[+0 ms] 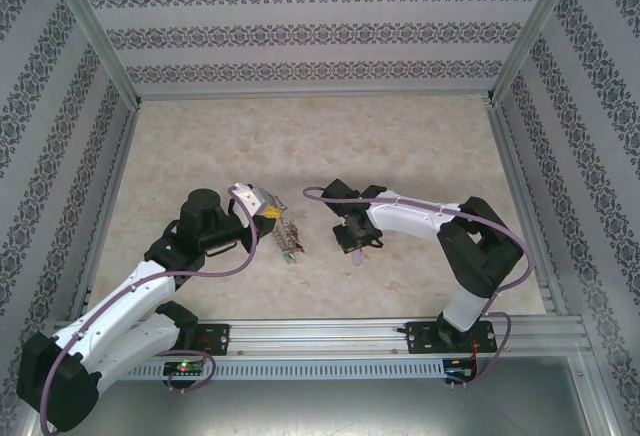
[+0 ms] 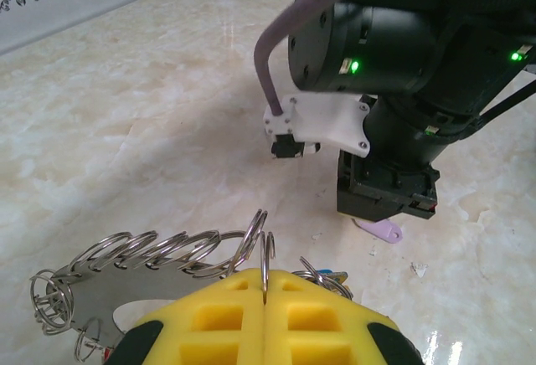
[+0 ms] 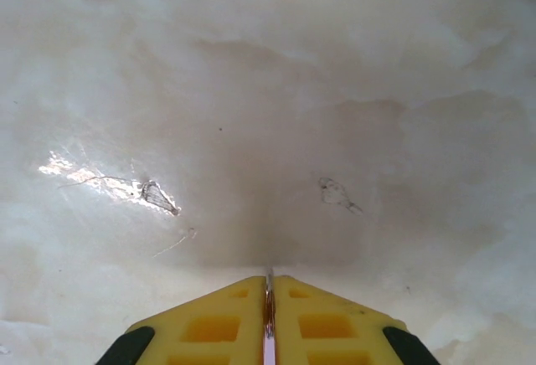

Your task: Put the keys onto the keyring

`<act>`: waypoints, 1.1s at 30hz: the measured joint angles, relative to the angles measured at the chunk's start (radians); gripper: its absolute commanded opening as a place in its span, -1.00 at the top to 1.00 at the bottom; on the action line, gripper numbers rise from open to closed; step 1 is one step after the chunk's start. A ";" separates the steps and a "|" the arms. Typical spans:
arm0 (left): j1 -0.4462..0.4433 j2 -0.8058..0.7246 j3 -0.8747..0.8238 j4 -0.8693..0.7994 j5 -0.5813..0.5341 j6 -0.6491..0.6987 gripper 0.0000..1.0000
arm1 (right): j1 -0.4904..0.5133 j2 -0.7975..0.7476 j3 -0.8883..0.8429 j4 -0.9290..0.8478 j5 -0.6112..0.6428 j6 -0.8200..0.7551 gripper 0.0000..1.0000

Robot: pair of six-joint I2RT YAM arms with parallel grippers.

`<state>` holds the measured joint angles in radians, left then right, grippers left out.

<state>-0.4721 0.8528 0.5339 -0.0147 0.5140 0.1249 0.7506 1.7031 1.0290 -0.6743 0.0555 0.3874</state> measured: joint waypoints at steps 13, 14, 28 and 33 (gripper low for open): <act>0.000 0.010 0.000 0.000 0.001 -0.003 1.00 | -0.114 -0.043 -0.073 0.044 -0.079 -0.002 0.72; 0.000 0.012 0.000 0.000 0.000 -0.003 1.00 | -0.114 -0.043 -0.074 0.046 -0.083 -0.002 0.69; 0.000 0.027 0.000 0.000 0.001 -0.003 1.00 | -0.121 -0.043 -0.083 0.077 -0.143 -0.001 0.62; 0.000 0.033 0.000 0.000 0.001 -0.003 1.00 | -0.121 -0.043 -0.083 0.076 -0.144 -0.001 0.63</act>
<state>-0.4721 0.8860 0.5339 -0.0143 0.5152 0.1219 0.6300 1.6604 0.9459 -0.5987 -0.0883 0.3866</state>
